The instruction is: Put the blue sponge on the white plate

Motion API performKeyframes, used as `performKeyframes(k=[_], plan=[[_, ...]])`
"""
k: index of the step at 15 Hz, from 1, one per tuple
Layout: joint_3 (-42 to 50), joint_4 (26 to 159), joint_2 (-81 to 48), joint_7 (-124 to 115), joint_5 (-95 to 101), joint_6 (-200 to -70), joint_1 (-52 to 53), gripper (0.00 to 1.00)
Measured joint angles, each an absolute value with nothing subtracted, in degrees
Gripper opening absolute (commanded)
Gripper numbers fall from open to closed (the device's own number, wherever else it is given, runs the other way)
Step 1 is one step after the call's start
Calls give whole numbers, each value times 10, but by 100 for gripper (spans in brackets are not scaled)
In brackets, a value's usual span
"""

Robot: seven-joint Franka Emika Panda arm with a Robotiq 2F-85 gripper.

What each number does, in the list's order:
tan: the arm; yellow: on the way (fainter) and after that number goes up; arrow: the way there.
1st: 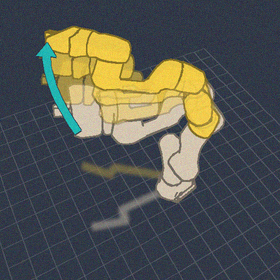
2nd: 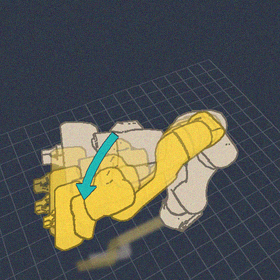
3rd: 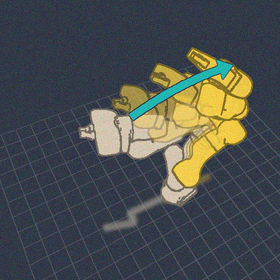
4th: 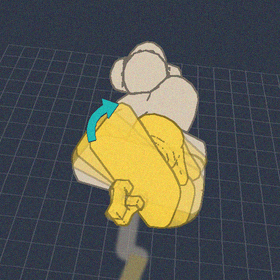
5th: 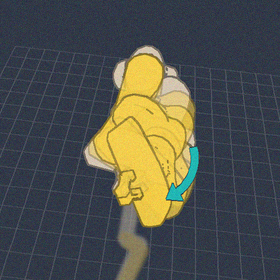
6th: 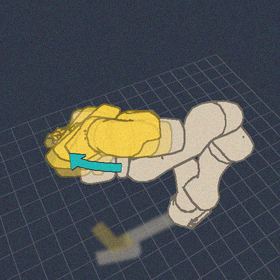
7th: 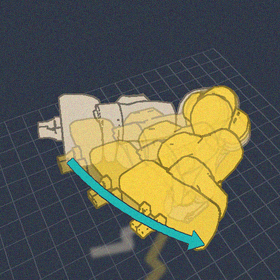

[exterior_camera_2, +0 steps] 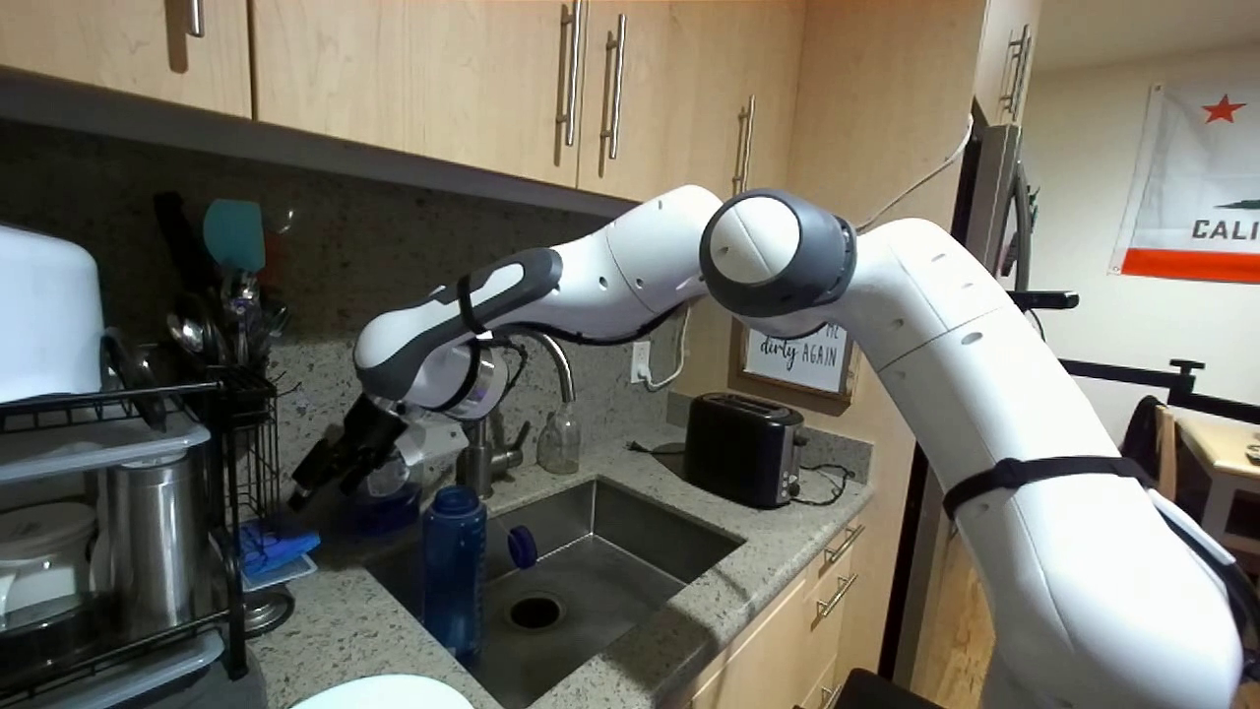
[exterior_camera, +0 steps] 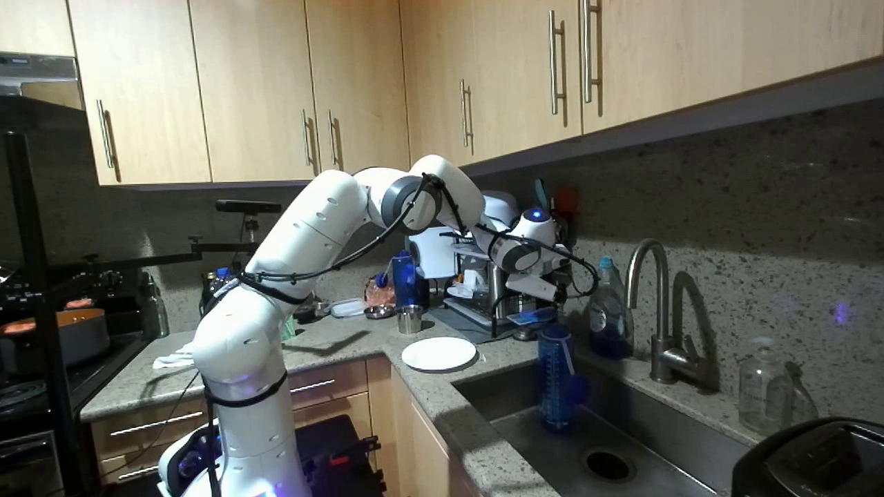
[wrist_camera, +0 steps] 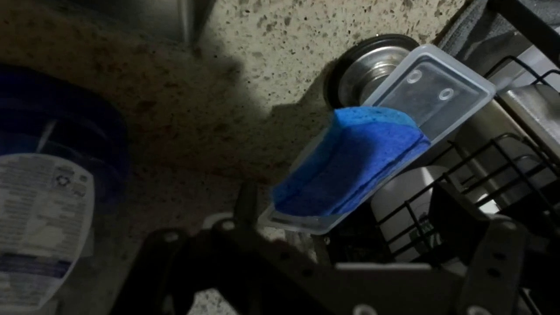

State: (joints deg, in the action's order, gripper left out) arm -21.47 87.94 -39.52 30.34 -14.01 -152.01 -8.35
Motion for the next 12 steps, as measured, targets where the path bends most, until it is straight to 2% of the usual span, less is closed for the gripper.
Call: performKeyframes(k=[10,11,12], plan=[[-236,852,-443,304,-143,-1512,-95,100],[-236,852,-445,304,-143,-1511,-96,84],[-237,851,-448,304,-143,-1509,-96,72]])
